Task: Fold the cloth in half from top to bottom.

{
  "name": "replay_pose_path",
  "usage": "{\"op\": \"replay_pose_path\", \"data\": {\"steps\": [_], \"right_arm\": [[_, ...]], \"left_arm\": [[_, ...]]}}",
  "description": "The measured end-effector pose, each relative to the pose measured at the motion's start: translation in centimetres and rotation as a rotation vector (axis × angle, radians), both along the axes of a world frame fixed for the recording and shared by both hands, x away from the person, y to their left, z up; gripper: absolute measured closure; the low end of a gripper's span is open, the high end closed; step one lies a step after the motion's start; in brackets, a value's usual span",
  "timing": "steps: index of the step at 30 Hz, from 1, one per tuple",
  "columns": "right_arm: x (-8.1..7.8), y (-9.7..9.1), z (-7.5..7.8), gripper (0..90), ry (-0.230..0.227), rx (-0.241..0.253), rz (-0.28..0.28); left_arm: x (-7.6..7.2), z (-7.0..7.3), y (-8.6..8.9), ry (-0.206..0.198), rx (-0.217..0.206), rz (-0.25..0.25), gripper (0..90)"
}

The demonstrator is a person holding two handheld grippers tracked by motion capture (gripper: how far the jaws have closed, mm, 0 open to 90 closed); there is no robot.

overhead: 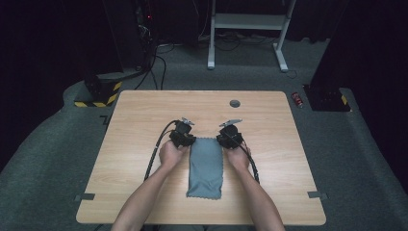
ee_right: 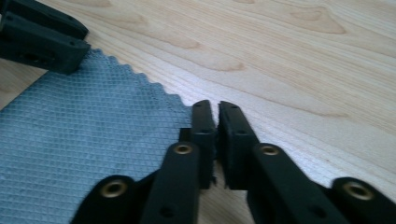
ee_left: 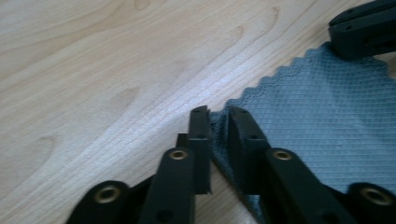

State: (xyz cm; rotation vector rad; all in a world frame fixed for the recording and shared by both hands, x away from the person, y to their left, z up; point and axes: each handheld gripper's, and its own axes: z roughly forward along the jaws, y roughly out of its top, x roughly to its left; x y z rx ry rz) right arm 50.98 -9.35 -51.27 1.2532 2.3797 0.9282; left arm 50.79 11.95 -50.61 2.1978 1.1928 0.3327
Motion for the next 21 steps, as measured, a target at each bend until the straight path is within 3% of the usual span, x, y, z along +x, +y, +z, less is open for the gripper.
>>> {"op": "replay_pose_path", "data": {"steps": [3, 6, 10, 15, 17, 21], "right_arm": [[-0.2, 0.4, 0.1, 89.0, -0.016, -0.036, -0.003], [-0.1, 0.3, 0.2, 89.3, -0.02, -0.027, -0.013], [-0.2, 0.1, 0.9, 89.5, -0.041, -0.001, -0.025], [0.2, -0.1, 2.3, 89.6, -0.065, -0.014, -0.03], [0.2, -0.2, 2.7, 89.7, -0.077, -0.002, -0.038], [0.6, -0.1, 3.4, 89.8, -0.085, -0.009, -0.037]], "left_arm": [[0.4, 0.1, 0.2, 0.042, -0.037, 0.001, 88.4], [0.7, 0.1, 0.5, 0.063, -0.062, -0.001, 88.9], [0.7, 0.9, 0.7, 0.03, -0.091, -0.003, 89.1], [1.0, 2.3, 0.7, -0.015, -0.137, 0.007, 89.2], [1.2, 2.6, 1.0, -0.004, -0.163, 0.012, 89.2], [1.5, 3.2, 1.1, -0.023, -0.167, 0.022, 89.2]]}}
